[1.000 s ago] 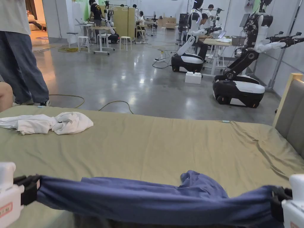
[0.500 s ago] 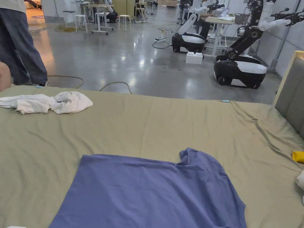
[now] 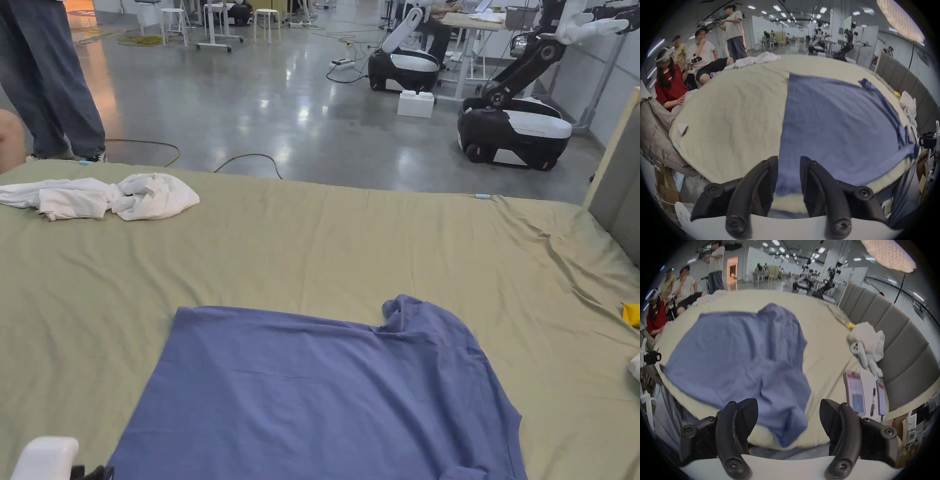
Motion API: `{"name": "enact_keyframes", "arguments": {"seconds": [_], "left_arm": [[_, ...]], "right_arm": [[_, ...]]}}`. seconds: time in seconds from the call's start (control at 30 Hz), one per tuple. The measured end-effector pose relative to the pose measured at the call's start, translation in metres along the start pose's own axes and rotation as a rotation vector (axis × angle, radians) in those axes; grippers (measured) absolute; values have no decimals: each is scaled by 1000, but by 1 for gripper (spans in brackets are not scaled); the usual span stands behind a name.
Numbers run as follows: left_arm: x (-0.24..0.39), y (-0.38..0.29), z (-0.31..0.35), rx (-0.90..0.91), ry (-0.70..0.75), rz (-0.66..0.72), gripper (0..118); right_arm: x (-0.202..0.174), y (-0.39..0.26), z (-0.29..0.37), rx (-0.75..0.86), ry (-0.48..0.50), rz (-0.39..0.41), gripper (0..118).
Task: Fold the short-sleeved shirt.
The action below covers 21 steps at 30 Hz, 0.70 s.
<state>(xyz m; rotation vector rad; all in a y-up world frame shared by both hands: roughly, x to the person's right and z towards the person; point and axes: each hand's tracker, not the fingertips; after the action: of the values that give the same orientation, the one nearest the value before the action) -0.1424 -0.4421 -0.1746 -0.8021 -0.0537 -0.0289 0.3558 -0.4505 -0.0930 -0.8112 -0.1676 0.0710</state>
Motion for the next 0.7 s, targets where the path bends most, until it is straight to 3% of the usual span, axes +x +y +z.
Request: {"name": "enact_keyframes", "arguments": {"seconds": [0.27, 0.37, 0.47, 0.5, 0.57, 0.6, 0.7], "left_arm": [[42, 59, -5, 237, -29, -45, 35], [57, 77, 3, 352, -44, -45, 35], [65, 90, 7, 463, -49, -48, 33], [69, 93, 12, 499, -42, -48, 31], [76, 98, 18, 551, -27, -52, 13], [78, 98, 20, 578, -31, -47, 8], [79, 101, 21, 628, -32, -40, 2]], "right_arm": [[-33, 61, -11, 319, 37, -119, 83], [-46, 81, -7, 453, 26, -137, 74], [-55, 97, 3, 579, 23, -153, 60], [-58, 102, 6, 614, 6, -149, 49], [-63, 107, 12, 662, -53, -146, 8], [-65, 109, 14, 688, -35, -154, 1], [-66, 113, 18, 697, -33, -171, 0]]}}
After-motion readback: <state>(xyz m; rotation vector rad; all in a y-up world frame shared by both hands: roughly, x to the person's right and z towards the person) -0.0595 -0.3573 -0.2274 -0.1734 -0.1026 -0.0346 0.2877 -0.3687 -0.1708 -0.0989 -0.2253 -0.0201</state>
